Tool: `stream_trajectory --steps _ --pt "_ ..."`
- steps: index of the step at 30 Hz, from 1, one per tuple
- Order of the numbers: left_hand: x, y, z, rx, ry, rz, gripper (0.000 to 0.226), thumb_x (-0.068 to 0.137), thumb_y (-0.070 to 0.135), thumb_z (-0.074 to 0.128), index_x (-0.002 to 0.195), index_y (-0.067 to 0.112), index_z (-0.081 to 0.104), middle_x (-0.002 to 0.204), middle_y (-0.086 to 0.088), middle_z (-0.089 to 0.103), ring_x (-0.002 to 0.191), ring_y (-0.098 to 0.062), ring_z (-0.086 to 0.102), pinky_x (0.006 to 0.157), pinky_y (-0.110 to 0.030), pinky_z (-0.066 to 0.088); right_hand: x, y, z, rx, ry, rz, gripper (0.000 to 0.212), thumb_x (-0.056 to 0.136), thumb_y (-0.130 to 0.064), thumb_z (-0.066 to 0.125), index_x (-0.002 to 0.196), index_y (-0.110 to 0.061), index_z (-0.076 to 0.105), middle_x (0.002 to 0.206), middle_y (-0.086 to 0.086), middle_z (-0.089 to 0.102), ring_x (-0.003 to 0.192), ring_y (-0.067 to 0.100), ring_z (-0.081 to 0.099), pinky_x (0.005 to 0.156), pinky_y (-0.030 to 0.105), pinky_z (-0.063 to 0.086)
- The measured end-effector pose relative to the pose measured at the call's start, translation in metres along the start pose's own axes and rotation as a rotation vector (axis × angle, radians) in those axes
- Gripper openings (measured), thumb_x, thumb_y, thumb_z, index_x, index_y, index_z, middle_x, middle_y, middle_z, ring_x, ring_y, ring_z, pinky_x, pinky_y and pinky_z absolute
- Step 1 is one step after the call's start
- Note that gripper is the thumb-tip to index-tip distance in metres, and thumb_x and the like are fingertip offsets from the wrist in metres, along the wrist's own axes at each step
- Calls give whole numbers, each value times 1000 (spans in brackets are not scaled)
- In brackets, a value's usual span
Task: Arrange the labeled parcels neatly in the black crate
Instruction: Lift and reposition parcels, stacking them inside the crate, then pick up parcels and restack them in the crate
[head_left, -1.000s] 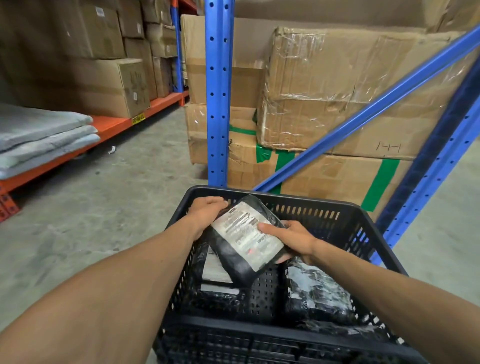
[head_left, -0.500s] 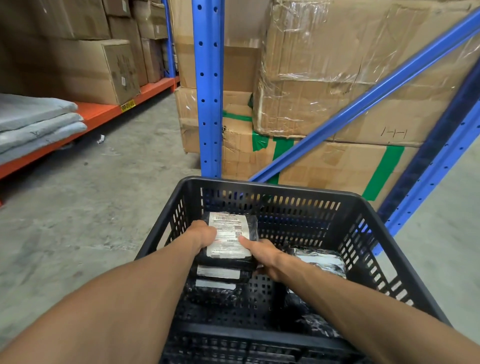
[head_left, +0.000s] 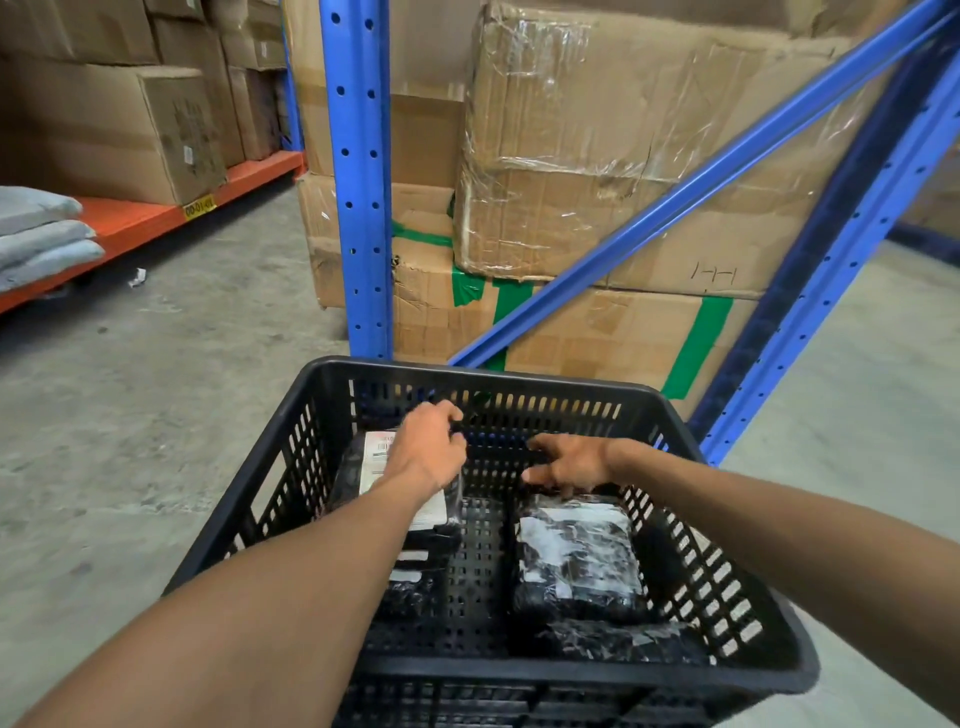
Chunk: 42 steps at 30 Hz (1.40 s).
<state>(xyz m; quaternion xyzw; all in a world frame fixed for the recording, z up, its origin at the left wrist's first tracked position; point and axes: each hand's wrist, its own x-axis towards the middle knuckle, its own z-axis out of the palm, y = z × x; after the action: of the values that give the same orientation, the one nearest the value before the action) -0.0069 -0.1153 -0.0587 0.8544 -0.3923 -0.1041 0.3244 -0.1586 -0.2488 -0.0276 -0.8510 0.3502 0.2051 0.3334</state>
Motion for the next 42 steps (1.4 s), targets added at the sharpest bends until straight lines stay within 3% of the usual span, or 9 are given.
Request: stream_trajectory --steps 3,9,15,23,28,32,35,37,42 --pt "1 39 22 -131 -194 38 33 90 13 49 118 20 64 88 1 69 77 -18 64 74 -30 53 -11 10 -20 -466 42 49 64 102 -33 55 157 -12 31 156 13 46 133 29 53 110 39 44" --pt "-12 68 79 74 -789 -288 53 102 29 35 149 5 33 150 -19 40 130 -33 47 109 -40 41 -2 39 -6 -588 7 66 62 97 -32 63 150 -9 41 153 14 50 137 30 51 111 39 43" --pt "-27 36 126 -5 -902 -486 82 100 52 34 157 7 -4 167 -11 -4 153 -30 5 122 -42 20 22 65 25 -586 -139 147 118 89 -44 73 161 -12 -16 172 13 7 155 32 23 122 44 29" --pt "-29 16 132 -455 -762 -642 86 92 34 63 156 24 6 160 -6 25 133 -33 45 95 -46 50 40 82 14 -578 -136 116 128 75 -54 81 164 -14 -3 172 9 9 157 30 12 124 42 18" --pt "-27 19 117 -608 -639 -491 74 85 19 72 141 38 27 144 -8 47 125 -30 50 106 -50 44 27 79 -5 -489 -5 115 118 61 -61 87 156 -18 31 155 10 38 144 32 34 116 42 30" --pt "-30 27 98 -685 -527 -295 67 84 11 71 131 44 37 131 -1 58 104 -13 60 85 -32 53 4 76 -19 -113 94 7 89 61 -32 96 131 -14 45 144 11 51 135 33 48 113 44 41" --pt "-31 43 84 -539 -300 -172 60 93 27 60 146 38 33 147 1 42 124 -15 51 99 -34 46 -18 72 -20 49 313 -79 78 56 -39 97 109 -17 44 115 6 59 109 28 58 90 39 50" --pt "-29 54 69 -577 -144 -367 62 96 45 50 152 28 29 156 -6 35 136 -29 42 111 -46 38 -31 63 -8 61 536 -54 85 52 -55 93 111 -19 43 100 -2 59 93 22 60 77 38 48" --pt "-30 79 30 -1038 -465 -651 86 73 79 54 122 9 57 114 -20 63 103 -33 63 83 -40 53 -56 38 38 -85 984 -192 71 56 -51 88 99 -29 36 92 -11 50 87 19 53 74 39 47"
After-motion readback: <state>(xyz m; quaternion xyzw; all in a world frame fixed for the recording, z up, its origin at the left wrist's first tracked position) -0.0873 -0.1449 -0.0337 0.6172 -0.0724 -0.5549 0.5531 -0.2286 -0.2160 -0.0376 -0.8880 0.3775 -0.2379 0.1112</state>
